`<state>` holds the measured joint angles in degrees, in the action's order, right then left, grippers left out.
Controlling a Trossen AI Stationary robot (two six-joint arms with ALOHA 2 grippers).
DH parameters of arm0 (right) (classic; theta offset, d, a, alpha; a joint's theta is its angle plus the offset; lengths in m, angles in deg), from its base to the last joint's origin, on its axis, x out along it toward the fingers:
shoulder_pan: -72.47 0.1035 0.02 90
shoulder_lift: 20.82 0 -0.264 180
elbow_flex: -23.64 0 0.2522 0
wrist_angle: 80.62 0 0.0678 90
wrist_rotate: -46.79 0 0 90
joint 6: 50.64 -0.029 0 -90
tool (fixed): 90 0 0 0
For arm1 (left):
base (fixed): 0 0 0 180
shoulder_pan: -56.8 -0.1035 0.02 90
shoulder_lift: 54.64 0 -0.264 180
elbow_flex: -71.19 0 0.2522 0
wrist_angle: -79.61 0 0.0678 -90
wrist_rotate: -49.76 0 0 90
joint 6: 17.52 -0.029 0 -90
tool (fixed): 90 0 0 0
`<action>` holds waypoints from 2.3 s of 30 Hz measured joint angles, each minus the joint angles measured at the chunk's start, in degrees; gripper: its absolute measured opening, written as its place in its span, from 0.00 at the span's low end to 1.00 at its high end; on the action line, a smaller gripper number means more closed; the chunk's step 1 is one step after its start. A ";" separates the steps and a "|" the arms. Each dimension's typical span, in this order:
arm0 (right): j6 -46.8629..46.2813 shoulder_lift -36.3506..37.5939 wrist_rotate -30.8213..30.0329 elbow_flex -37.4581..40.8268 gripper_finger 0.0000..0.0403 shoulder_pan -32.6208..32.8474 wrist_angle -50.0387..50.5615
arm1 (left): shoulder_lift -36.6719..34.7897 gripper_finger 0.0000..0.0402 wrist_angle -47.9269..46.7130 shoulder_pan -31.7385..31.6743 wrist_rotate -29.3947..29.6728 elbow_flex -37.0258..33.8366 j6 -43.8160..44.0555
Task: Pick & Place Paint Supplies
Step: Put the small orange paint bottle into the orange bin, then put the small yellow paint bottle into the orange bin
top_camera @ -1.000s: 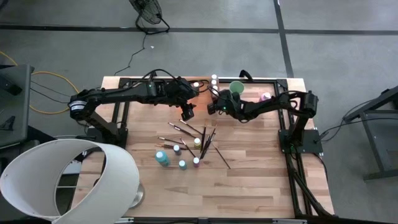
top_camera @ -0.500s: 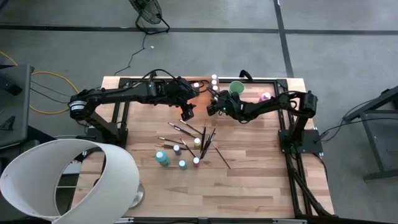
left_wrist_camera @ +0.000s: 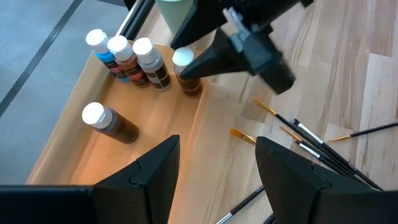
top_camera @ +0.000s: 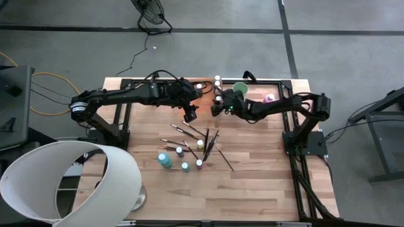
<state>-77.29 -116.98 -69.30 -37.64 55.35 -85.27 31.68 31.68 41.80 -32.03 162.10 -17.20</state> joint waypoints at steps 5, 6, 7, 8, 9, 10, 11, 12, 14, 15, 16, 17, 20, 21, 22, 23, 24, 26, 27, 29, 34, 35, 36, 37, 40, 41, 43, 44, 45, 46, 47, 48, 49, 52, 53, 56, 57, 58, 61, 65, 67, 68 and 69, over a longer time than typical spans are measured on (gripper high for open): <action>1.19 5.63 4.70 -0.09 0.57 0.00 6.67 | 0.00 0.50 -0.37 0.00 0.00 0.00 0.00; 1.12 6.47 5.66 -0.08 0.57 0.09 7.93 | 0.00 0.50 -0.36 0.00 0.00 0.00 0.00; 0.91 7.52 6.69 -0.13 0.57 0.24 9.75 | 0.00 0.50 -0.37 0.00 0.00 0.00 0.00; 0.93 8.46 7.75 -0.11 0.57 0.28 12.22 | 0.00 0.50 -0.35 0.00 -0.01 0.00 0.00; 0.95 9.10 9.10 -0.07 0.56 0.39 14.08 | 0.00 0.50 -0.35 0.00 0.00 0.00 0.00; 0.95 9.60 10.52 -0.07 0.56 0.62 15.27 | 0.00 0.50 -0.35 0.00 0.00 0.02 0.00; 0.96 9.88 12.15 -0.11 0.55 0.69 16.66 | 0.00 0.50 -0.35 0.00 -0.01 0.01 0.00; 0.96 10.10 13.80 -0.11 0.54 0.87 18.21 | 0.00 0.50 -0.36 0.00 -0.02 0.02 0.00; 0.97 10.30 17.82 -0.07 0.52 1.34 20.81 | 0.00 0.50 -0.41 0.00 0.00 0.04 0.00; 0.97 10.32 19.95 -0.07 0.51 1.65 21.58 | 0.00 0.50 -0.56 0.00 -0.02 0.04 0.00; 1.01 10.35 21.89 -0.07 0.49 2.00 22.39 | 0.00 0.50 -0.77 0.00 -0.02 0.04 0.00; 0.98 10.37 23.82 -0.07 0.48 2.41 23.16 | 0.00 0.50 -0.94 0.00 -0.02 0.04 0.00; 1.00 10.37 28.02 -0.07 0.45 3.78 24.26 | 0.00 0.50 -1.99 0.00 -0.02 0.04 -0.09; 1.10 10.37 29.04 -0.07 0.44 4.26 24.60 | 0.00 0.50 -2.36 -0.01 -0.02 0.04 -0.26; 1.37 10.37 30.01 -0.07 0.43 4.76 24.78 | 0.00 0.50 -2.62 -0.01 -0.03 0.04 -0.48; 1.64 10.37 31.27 -0.07 0.42 5.17 25.00 | 0.00 0.50 -2.77 -0.01 -0.04 0.04 -0.60; 2.15 10.37 32.63 -0.07 0.41 5.52 25.25 | 0.00 0.50 -2.95 0.00 -0.04 0.04 -0.89; 3.37 10.37 36.03 -0.07 0.39 6.41 25.12 | 0.00 0.50 -3.56 -0.01 -0.04 0.04 -1.41; 4.89 10.37 37.24 -0.07 0.39 6.88 24.98 | 0.00 0.50 -3.85 -0.02 -0.05 0.04 -1.48; 10.47 10.37 38.08 -0.07 0.37 8.36 24.95 | 0.00 0.50 -3.97 -0.01 -0.07 0.04 -1.55; 26.28 10.37 34.22 -0.07 0.39 12.87 23.33 | 0.00 0.50 -4.43 0.00 -0.11 0.04 -1.99; 27.53 10.33 31.80 -0.09 0.39 13.67 23.06 | 0.00 0.50 -4.80 0.00 -0.11 0.04 -1.99; 28.14 9.96 29.43 -0.09 0.40 14.30 22.57 | 0.00 0.50 -5.40 0.00 -0.11 0.04 -1.99; 28.31 9.66 27.32 -0.09 0.41 14.83 21.98 | 0.00 0.50 -6.13 0.00 -0.12 0.04 -1.99; 28.25 8.77 25.30 -0.09 0.46 16.29 21.13 | 0.00 0.50 -7.99 0.00 -0.53 0.04 -1.99; 28.25 7.88 25.28 -0.11 0.48 16.84 19.58 | 0.00 0.50 -8.57 0.00 -1.20 0.04 -1.99; 27.98 6.73 25.38 -0.15 0.52 17.98 18.35 | 0.00 0.50 -9.53 0.00 -2.14 0.04 -2.00; 27.94 5.51 25.54 -0.05 0.54 18.51 17.17 | 0.00 0.50 -9.86 0.00 -2.57 0.04 -1.99; 27.92 4.33 25.71 -0.03 0.57 19.04 14.80 | 0.00 0.50 -9.94 0.00 -3.04 0.04 -1.99; 27.90 3.21 26.08 -0.20 0.59 19.57 12.98 | 0.02 0.50 -10.05 0.00 -3.25 0.04 -1.99; 27.90 2.04 26.21 -0.20 0.61 20.09 11.69 | 0.02 0.50 -10.30 0.00 -3.31 0.04 -1.99; 27.92 0.59 26.01 -0.09 0.62 20.57 9.84 | 0.02 0.50 -10.45 0.00 -3.34 0.04 -1.99; 27.88 -0.99 25.58 -0.09 0.64 20.92 7.35 | 0.02 0.50 -10.67 0.00 -3.33 0.04 -1.99; 26.41 -4.48 22.03 0.03 0.66 21.74 2.47 | 0.02 0.50 -11.78 0.00 -3.37 0.04 -2.36; 25.38 -5.71 21.22 -0.04 0.66 21.77 -0.27 | 0.02 0.50 -12.08 0.00 -3.37 0.04 -2.71; 23.41 -8.43 20.35 -0.03 0.66 21.75 -4.59 | 0.02 0.50 -12.76 0.00 -3.37 0.02 -3.06; 23.31 -9.75 20.22 -0.10 0.66 21.74 -6.93 | 0.02 0.50 -12.75 0.00 -3.37 0.02 -3.06; 23.33 -10.86 20.18 -0.24 0.65 21.70 -8.35 | 0.02 0.50 -12.85 0.00 -3.37 0.02 -3.06; 22.74 -13.87 20.20 -0.12 0.65 21.83 -11.28 | 0.02 0.50 -12.66 0.00 -3.37 0.02 -3.08; 21.34 -15.98 20.18 -0.11 0.64 22.04 -13.29 | 0.02 0.50 -12.85 0.00 -3.34 0.02 -3.08; 21.65 -16.17 20.18 -0.09 0.63 22.21 -13.57 | 0.02 0.50 -12.96 0.00 -3.34 0.00 -3.06; 21.80 -16.21 20.18 -0.09 0.62 22.35 -14.54 | 0.02 0.50 -12.94 0.00 -3.34 0.00 -3.06; 22.20 -16.21 20.21 -0.14 0.62 22.39 -15.06 | 0.02 0.50 -13.08 0.00 -3.34 0.00 -3.06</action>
<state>-55.09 -133.19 -49.09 -37.79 77.74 -100.33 31.71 18.59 41.80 -35.38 162.10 -20.26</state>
